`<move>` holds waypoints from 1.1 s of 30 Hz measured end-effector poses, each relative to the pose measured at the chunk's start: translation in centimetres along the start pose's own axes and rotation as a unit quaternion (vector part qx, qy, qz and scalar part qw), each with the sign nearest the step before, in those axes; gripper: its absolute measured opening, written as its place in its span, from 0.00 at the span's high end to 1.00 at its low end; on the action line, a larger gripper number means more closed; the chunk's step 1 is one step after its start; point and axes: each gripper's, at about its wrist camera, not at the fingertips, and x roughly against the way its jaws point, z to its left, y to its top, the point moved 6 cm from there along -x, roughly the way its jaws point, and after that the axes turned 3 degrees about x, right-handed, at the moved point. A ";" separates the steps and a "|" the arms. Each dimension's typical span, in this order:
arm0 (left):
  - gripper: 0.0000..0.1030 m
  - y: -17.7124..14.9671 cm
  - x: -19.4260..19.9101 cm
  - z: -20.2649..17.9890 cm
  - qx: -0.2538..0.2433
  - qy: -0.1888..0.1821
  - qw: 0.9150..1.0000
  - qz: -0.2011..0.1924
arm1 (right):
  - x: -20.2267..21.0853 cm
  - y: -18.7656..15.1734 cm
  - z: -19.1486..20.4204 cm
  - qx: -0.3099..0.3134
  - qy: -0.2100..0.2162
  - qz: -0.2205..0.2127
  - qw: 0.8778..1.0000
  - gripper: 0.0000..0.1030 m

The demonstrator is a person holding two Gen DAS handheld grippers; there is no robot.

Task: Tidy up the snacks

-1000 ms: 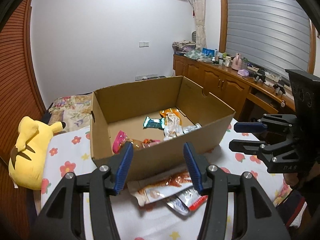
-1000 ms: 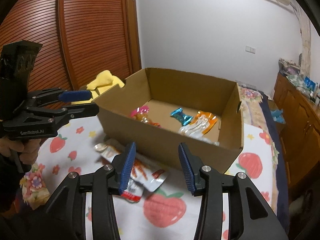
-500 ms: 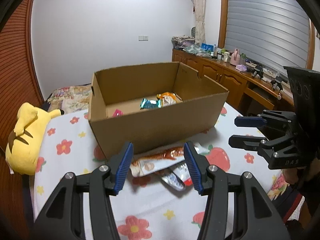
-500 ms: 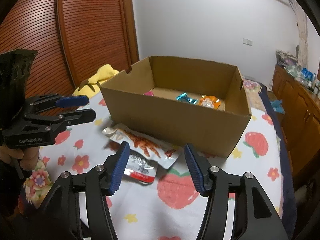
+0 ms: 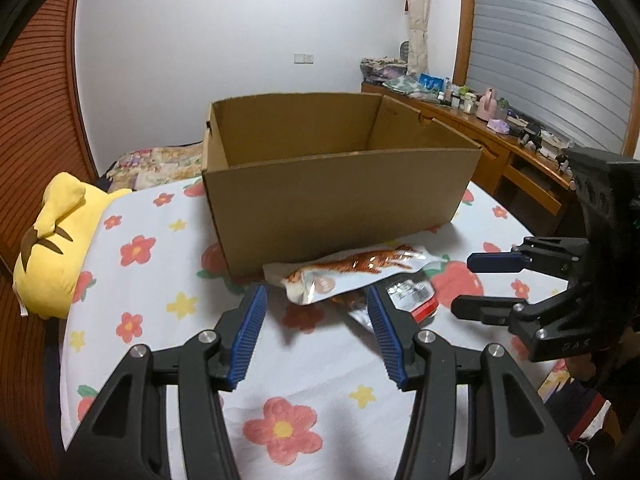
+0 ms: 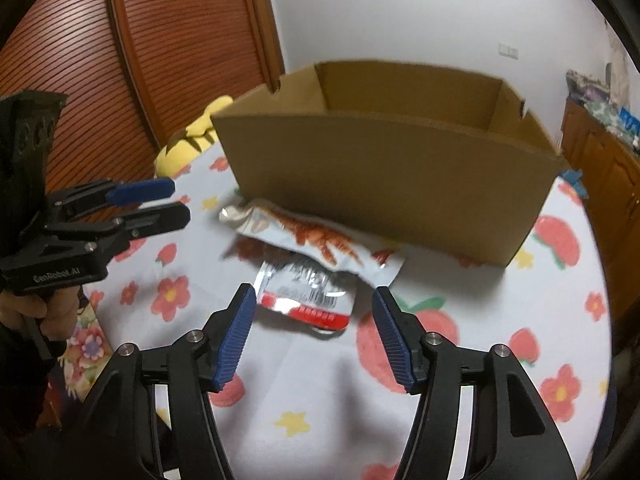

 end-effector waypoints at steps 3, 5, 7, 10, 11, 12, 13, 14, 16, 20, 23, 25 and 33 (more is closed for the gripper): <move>0.49 -0.6 -0.5 0.3 0.001 0.002 1.000 0.007 | -1.4 -0.6 -0.2 -0.014 0.007 0.014 1.000 0.33; 0.49 -0.9 -0.7 0.6 0.004 0.002 1.000 0.011 | -2.2 -0.8 -0.4 -0.026 0.013 0.021 0.999 0.31; 0.49 -1.2 -1.0 0.9 0.007 0.002 1.000 0.014 | -3.0 -0.9 -0.7 -0.038 0.016 0.028 0.999 0.30; 0.49 -1.5 -1.4 1.1 0.009 0.001 1.000 0.019 | -3.8 -0.6 -1.1 -0.049 0.016 0.031 0.998 0.29; 0.49 -1.6 -1.5 1.1 0.009 0.001 1.000 0.021 | -3.9 -0.5 -1.2 -0.052 0.016 0.031 0.998 0.27; 0.49 -1.7 -1.6 1.1 0.009 0.001 1.000 0.022 | -4.2 -0.3 -1.4 -0.056 0.016 0.031 0.998 0.26; 0.49 -1.8 -1.8 1.1 0.009 0.001 1.000 0.023 | -4.5 -0.1 -1.5 -0.058 0.016 0.032 0.998 0.25; 0.49 -1.9 -1.9 1.1 0.009 0.001 1.000 0.024 | -4.7 -0.1 -1.6 -0.060 0.015 0.034 0.997 0.23; 0.49 -2.0 -2.0 1.1 0.009 0.000 1.000 0.026 | -5.3 0.2 -1.7 -0.064 0.009 0.037 0.997 0.23; 0.49 -2.2 -2.3 1.0 0.007 0.000 1.000 0.029 | -6.2 0.7 -1.7 -0.050 -0.010 0.043 0.998 0.22; 0.49 -2.2 -2.6 0.8 -0.002 0.000 1.000 0.031 | -6.7 0.9 -1.7 -0.040 -0.021 0.049 0.998 0.22; 0.52 -2.1 -2.8 0.7 -0.010 0.002 0.999 0.031 | -6.9 0.9 -1.5 -0.030 -0.025 0.052 0.998 0.22; 0.60 -1.1 -5.0 -0.3 -0.071 0.009 0.997 0.039 | -6.4 0.6 -2.2 -0.021 -0.018 0.061 0.998 0.35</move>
